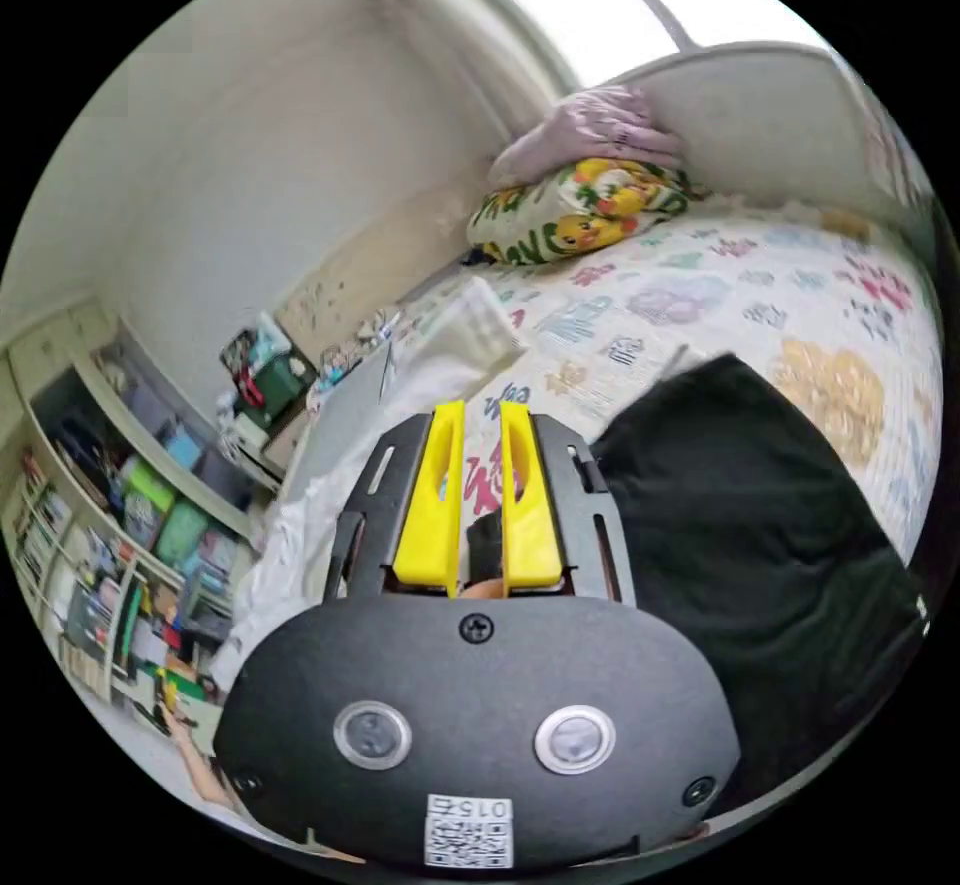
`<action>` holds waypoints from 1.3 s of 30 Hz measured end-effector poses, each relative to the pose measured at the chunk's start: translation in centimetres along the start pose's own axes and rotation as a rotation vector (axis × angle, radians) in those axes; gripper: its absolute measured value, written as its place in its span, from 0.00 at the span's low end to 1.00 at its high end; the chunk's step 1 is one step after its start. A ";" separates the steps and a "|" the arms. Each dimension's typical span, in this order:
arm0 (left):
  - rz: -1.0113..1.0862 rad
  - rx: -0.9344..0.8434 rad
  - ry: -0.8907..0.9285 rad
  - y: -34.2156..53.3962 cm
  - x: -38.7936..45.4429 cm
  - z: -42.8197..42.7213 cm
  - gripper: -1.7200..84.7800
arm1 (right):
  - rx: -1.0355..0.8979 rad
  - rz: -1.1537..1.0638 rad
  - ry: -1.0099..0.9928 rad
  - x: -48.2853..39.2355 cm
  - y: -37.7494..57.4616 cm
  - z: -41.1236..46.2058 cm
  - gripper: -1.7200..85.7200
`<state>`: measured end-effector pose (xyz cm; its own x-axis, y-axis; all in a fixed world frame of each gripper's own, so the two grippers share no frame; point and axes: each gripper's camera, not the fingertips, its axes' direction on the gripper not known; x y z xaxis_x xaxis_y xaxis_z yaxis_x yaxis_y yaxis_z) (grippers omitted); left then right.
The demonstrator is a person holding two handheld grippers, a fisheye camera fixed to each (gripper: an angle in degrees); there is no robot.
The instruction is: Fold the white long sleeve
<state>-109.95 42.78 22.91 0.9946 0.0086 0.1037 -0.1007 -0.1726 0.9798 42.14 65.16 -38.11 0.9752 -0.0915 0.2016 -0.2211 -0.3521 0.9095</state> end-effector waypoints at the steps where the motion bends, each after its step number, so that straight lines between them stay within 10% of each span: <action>1: 0.065 -0.072 0.041 1.6 1.1 0.0 0.20 | -0.011 -0.025 -0.053 1.8 1.4 -0.5 0.10; 10: 0.500 -0.392 0.571 16.4 20.0 -4.0 0.18 | -0.451 -0.463 -0.431 0.2 16.6 -0.8 0.13; 16: 0.648 -0.549 0.533 19.4 29.9 -3.0 0.18 | -0.727 -0.653 -0.425 -1.4 27.0 1.3 0.17; 39: 0.728 -0.332 0.442 14.3 37.9 -15.5 0.08 | -0.392 -0.725 -0.304 6.1 44.8 -1.8 0.01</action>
<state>-74.07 55.93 43.47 0.5884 0.3964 0.7047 -0.7699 0.0084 0.6381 38.24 50.48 4.48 0.8160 -0.2331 -0.5290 0.5262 -0.0792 0.8467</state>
